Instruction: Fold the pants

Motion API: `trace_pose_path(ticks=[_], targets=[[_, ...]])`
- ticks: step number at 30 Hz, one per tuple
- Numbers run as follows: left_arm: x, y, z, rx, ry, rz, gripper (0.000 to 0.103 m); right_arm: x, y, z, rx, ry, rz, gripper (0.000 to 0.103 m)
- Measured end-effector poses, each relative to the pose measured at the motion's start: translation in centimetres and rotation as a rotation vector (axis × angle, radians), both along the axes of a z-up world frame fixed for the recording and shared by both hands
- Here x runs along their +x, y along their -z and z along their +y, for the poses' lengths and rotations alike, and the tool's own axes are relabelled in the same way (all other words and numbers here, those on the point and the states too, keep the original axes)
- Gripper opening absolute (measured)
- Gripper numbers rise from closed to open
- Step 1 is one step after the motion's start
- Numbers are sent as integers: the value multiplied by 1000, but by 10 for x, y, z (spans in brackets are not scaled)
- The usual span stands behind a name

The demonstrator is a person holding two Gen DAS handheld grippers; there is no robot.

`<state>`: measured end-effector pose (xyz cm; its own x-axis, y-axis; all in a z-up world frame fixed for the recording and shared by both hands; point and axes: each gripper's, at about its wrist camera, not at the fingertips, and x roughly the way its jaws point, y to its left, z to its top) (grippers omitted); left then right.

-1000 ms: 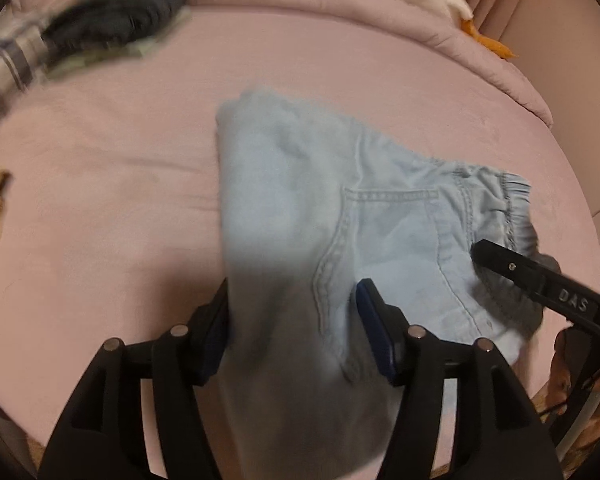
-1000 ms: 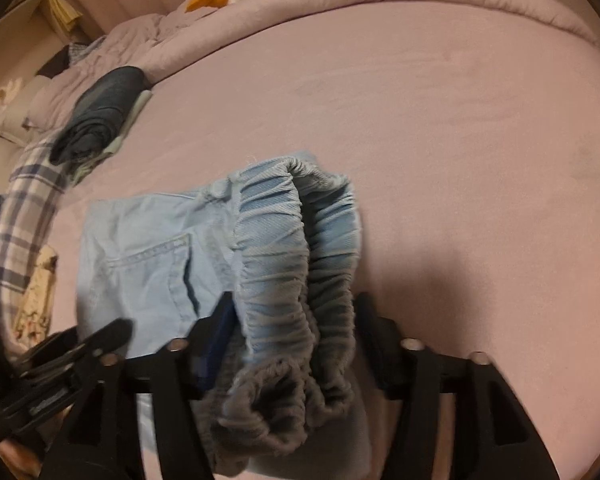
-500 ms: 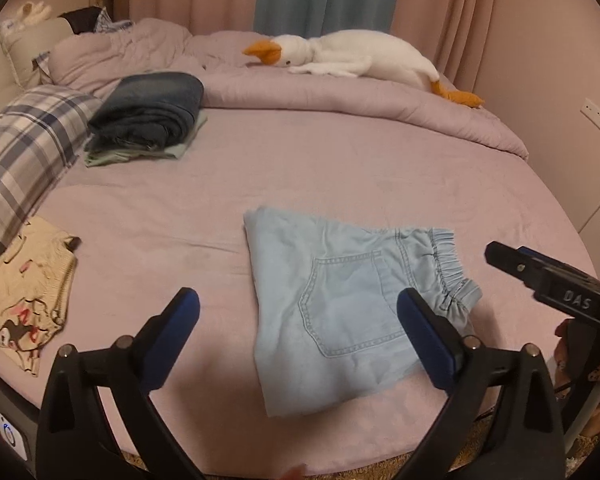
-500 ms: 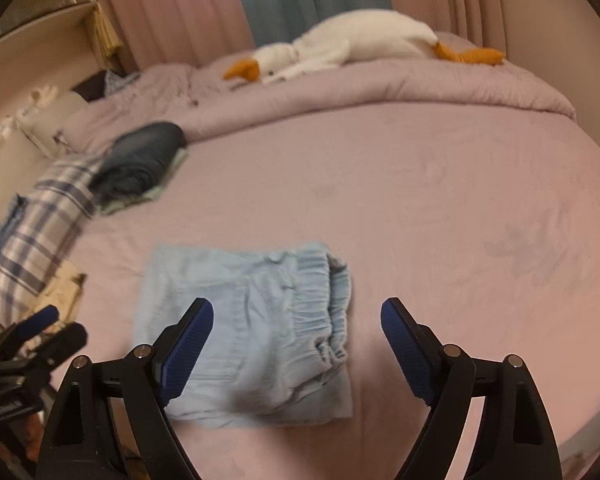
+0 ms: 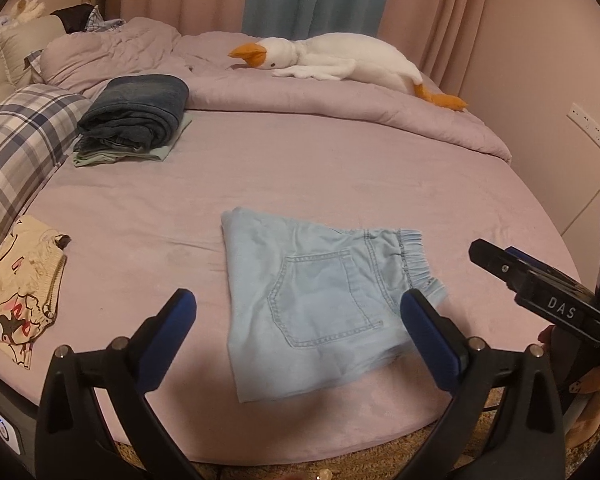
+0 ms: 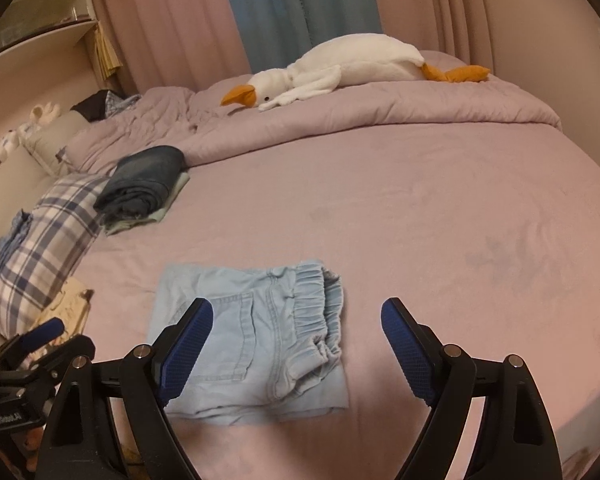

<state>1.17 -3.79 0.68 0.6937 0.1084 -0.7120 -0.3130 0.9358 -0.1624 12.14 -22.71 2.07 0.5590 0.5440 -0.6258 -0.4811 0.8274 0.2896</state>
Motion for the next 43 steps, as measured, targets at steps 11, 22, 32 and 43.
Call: trace_pose_path(ticks=[11,22,32,43], targets=[[2,4,2,-10,-8,18,102,-8,-1,6,-42,4,-31,86],[2,7,0,-5,-15,28,101,-12,-3,10,-60,-1,-43,86],[2,9,-3,-7,-11,37,102,-13,-3,9,-81,18,-49,86],[2,11,-5,-16,-8,44,103,-13,-2,9,-84,14,-41,86]])
